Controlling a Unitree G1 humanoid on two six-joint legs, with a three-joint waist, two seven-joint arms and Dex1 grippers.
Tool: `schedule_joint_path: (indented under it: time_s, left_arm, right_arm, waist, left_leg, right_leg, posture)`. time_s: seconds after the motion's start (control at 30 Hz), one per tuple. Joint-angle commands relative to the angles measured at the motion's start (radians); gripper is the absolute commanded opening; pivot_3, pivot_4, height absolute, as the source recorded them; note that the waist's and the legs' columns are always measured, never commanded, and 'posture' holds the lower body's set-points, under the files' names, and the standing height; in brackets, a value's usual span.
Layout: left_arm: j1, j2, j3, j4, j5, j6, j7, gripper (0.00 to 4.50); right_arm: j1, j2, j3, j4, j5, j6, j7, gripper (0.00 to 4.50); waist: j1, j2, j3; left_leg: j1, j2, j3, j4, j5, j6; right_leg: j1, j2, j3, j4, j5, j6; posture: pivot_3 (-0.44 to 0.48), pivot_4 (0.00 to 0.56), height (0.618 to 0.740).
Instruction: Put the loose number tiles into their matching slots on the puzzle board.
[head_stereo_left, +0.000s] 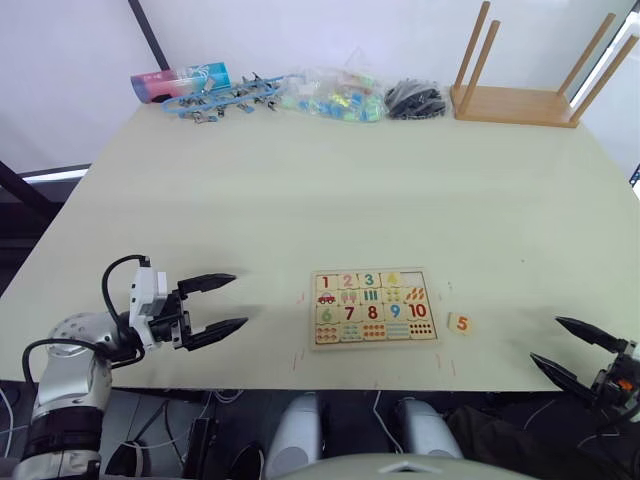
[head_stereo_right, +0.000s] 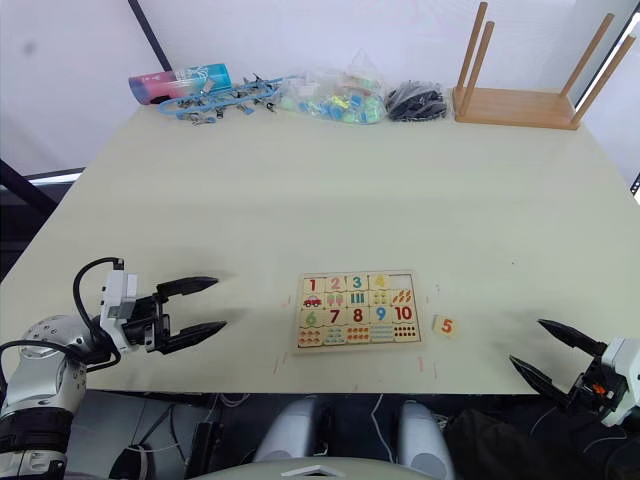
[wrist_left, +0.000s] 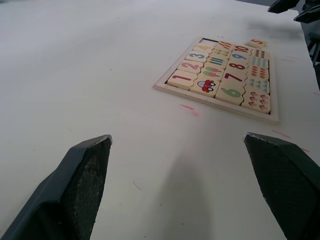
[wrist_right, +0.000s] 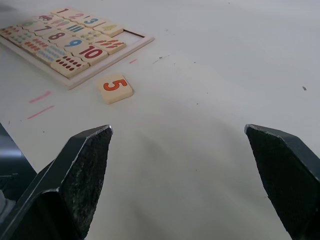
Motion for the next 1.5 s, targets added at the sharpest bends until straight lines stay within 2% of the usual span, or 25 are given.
schedule_joint_path:
  time_s: [0.03,0.3,0.5,0.67,1.03,1.17,1.5]
  left_arm:
    - [-0.013,0.014,0.018,-0.001,-0.010,-0.011,-0.010,4.50]
    - [-0.053,0.021,-0.013,-0.030,-0.005,-0.003,-0.049,4.50]
    - [-0.103,0.029,-0.057,0.010,0.012,-0.028,-0.123,4.50]
    - [-0.158,0.076,-0.167,0.021,-0.032,-0.054,-0.132,4.50]
    - [-0.263,0.161,-0.373,0.042,-0.136,-0.125,-0.132,4.50]
    - [-0.274,0.167,-0.404,0.041,-0.164,-0.130,-0.132,4.50]
    - [-0.278,0.176,-0.435,0.038,-0.183,-0.149,-0.132,4.50]
  right_arm:
    - [-0.002,-0.013,-0.027,-0.008,0.022,-0.018,0.007,4.43]
    - [-0.026,-0.021,-0.004,-0.027,0.010,-0.004,0.001,4.43]
    - [-0.031,-0.051,0.041,-0.104,0.018,0.057,0.013,4.43]
    - [-0.050,-0.090,0.110,-0.167,-0.024,0.081,0.021,4.43]
    - [-0.164,-0.156,0.289,-0.276,-0.188,0.218,-0.125,4.43]
    - [-0.188,-0.177,0.350,-0.324,-0.230,0.325,-0.181,4.43]
    - [-0.259,-0.200,0.431,-0.299,-0.301,0.361,-0.209,4.43]
  waist:
    - [0.000,0.000,0.000]
    - [0.000,0.000,0.000]
    - [0.000,0.000,0.000]
    - [0.000,0.000,0.000]
    - [0.000,0.001,0.000]
    - [0.001,0.000,0.000]
    - [0.000,0.000,0.000]
  left_leg:
    - [0.000,0.000,0.000,0.000,0.000,0.000]
    - [0.000,0.000,0.000,0.000,0.000,0.000]
    - [0.000,0.000,0.000,0.000,0.000,0.000]
    - [0.000,0.000,0.000,0.000,0.000,0.000]
    - [0.000,-0.001,0.000,0.000,0.000,0.000]
    - [-0.001,-0.001,0.000,0.000,0.000,0.000]
    - [-0.001,-0.001,0.000,0.001,0.000,0.000]
  right_leg:
    - [0.000,0.000,0.000,0.000,0.000,0.000]
    - [0.000,0.000,0.000,0.000,0.000,0.000]
    - [0.000,0.000,0.000,0.000,0.000,0.000]
    - [0.000,0.000,0.000,0.000,0.002,0.003]
    - [0.000,0.001,0.000,0.000,0.002,0.003]
    - [0.000,0.001,0.000,0.000,0.002,0.003]
    - [0.000,0.002,0.000,-0.001,0.002,0.003]
  posture:
    - [0.000,0.150,0.737]
    - [0.000,0.150,0.737]
    - [0.000,0.150,0.737]
    - [0.000,0.150,0.737]
    - [0.000,0.150,0.737]
    - [0.000,0.150,0.737]
    - [0.000,0.150,0.737]
